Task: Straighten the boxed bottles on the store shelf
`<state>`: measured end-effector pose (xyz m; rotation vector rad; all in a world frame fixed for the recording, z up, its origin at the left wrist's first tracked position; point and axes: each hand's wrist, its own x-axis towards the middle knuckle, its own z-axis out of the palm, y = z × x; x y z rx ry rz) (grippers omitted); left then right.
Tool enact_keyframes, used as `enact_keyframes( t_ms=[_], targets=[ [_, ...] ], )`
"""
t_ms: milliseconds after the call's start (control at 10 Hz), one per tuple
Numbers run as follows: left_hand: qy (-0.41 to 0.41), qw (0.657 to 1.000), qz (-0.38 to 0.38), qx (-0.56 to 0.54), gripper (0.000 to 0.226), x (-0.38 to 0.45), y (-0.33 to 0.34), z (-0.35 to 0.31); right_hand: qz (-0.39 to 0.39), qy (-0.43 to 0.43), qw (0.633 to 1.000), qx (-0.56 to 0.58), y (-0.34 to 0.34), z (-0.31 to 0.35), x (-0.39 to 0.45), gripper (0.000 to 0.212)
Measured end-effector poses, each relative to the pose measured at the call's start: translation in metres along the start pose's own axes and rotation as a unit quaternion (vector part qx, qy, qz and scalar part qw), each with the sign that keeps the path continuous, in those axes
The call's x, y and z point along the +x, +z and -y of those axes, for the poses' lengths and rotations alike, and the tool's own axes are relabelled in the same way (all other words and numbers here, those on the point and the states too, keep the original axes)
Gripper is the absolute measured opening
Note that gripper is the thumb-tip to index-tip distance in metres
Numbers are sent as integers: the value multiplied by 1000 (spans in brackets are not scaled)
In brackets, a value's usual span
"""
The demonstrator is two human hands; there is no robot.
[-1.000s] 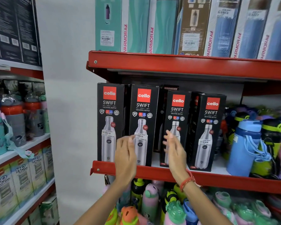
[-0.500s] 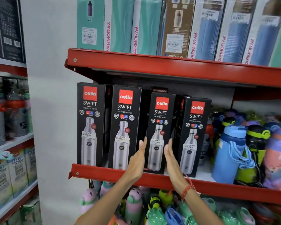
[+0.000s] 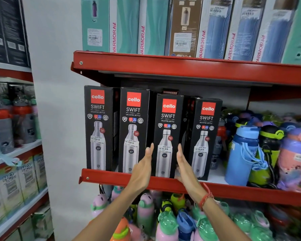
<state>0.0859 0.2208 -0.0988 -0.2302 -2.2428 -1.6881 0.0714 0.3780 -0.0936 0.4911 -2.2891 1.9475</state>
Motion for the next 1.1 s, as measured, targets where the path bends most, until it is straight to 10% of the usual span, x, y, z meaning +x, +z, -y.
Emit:
enact_keyframes(
  t_ms=[200,300,500,700,1100],
  targets=[
    [217,959,-177,46,40,-5,32,-28,-282,-104,954,-20,-38,0,2,40],
    [155,987,-25,21,44,1,67,-41,-358,-56,931,-46,-70,-12,12,44],
    [-24,989,146,-14,70,18,111,-48,-183,-22,983,-1,-87,-29,24,56],
    [-35,991,121,-48,64,7,109,-44,-123,15,992,8,-96,-28,6,49],
    [12,990,137,15,73,-18,71,-79,-187,-68,979,-43,-76,23,-19,50]
  ],
)
